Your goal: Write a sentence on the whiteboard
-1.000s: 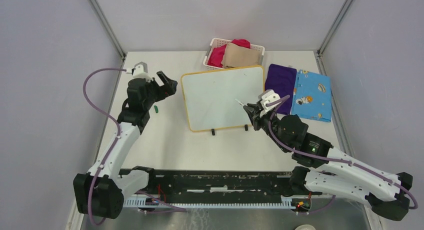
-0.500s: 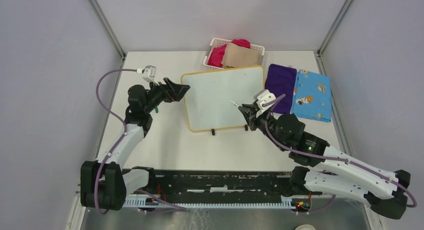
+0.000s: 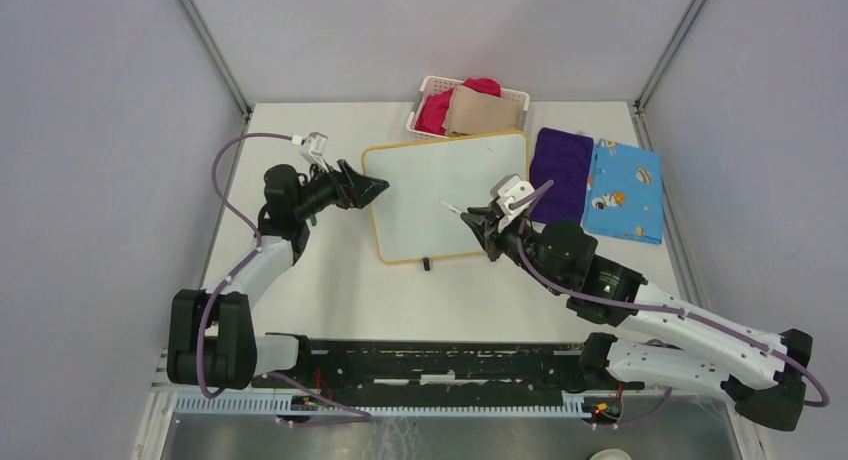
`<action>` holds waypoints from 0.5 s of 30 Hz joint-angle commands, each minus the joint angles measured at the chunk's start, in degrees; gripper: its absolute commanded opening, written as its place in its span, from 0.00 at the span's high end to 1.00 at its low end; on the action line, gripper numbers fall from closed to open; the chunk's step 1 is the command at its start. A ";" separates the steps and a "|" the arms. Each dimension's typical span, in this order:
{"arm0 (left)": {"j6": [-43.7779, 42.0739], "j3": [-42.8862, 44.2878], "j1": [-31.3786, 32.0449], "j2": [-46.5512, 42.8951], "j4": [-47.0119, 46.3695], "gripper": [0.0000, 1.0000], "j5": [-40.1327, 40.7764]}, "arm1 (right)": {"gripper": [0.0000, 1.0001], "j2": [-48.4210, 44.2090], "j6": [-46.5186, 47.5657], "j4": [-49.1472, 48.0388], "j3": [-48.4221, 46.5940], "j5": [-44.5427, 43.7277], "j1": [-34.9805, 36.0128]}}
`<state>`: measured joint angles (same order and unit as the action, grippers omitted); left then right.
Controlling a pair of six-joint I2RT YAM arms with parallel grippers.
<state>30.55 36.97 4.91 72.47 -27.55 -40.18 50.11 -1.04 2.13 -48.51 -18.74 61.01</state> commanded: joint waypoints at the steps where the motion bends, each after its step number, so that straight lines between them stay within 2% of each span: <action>1: 0.88 -0.80 -1.76 3.26 -5.15 0.07 -8.06 | 1.00 0.03 0.09 -3.55 -2.66 1.31 0.16; 4: 3.40 -1.93 -2.74 3.49 -7.78 0.07 -9.83 | 1.00 0.00 0.23 -3.85 -2.56 1.57 0.15; 10: 1.14 -5.10 -3.24 -0.85 -2.43 0.04 -6.53 | 1.00 -0.25 0.59 -4.62 -1.98 2.33 0.11; 12: 0.41 -5.88 -3.24 -0.84 -1.82 0.06 -7.43 | 1.00 -0.31 0.58 -5.34 -1.30 2.56 0.09; 15: 2.71 -6.57 -3.24 1.25 -6.55 0.12 -10.51 | 1.00 -0.20 0.55 -6.55 -0.37 2.89 0.12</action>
<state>30.79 31.09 1.93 73.12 -29.30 -47.03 50.26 -0.99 0.21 -48.66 -16.69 61.01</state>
